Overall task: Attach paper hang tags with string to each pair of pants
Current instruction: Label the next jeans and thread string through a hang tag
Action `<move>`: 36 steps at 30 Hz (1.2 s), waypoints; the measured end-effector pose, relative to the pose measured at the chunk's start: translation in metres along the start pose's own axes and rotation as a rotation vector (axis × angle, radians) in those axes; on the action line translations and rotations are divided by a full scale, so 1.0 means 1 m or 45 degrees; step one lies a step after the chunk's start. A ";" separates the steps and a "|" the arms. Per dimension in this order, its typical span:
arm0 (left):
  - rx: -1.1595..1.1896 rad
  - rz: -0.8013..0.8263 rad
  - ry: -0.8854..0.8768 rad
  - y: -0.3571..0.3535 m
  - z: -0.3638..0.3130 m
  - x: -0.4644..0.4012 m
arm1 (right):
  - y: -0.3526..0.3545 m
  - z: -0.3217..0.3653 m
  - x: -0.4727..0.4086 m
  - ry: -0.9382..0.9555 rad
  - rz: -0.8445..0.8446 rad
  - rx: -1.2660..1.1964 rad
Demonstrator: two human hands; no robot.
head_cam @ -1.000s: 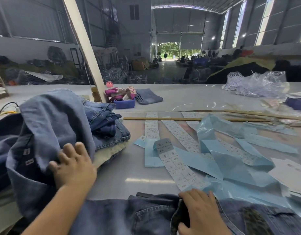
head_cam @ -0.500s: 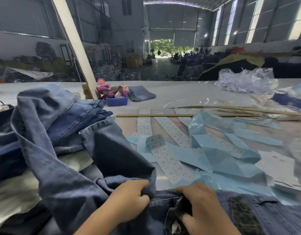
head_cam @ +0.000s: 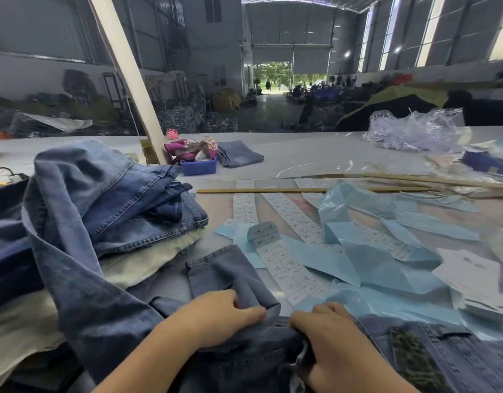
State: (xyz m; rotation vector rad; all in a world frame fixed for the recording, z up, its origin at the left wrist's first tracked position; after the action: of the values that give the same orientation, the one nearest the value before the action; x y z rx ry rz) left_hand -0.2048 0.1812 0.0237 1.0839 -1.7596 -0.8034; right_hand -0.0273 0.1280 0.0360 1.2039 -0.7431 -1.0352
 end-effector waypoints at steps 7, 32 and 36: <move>-0.619 -0.169 -0.068 -0.015 -0.003 -0.007 | 0.013 0.020 0.004 0.194 0.134 0.094; -0.562 -0.362 -0.623 -0.038 -0.047 0.037 | 0.032 -0.157 0.109 -0.854 -0.107 -0.283; -0.183 -0.650 -0.549 -0.015 -0.035 0.056 | 0.066 -0.166 0.114 -0.853 -0.513 -0.068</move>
State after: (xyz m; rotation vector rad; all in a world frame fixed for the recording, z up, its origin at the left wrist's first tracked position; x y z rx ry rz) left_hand -0.1798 0.1216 0.0445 1.3559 -1.7463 -1.5481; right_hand 0.1801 0.0874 0.0543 0.9744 -0.9936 -1.8284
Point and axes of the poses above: each hand's wrist, its own x-axis away from the middle knuckle, its own y-axis out of the back of the hand, z = x × y, the point moved 5 cm from there along -x, towards the middle knuckle, and after that the axes turned 1 degree about -y, right-handed, at the moved point
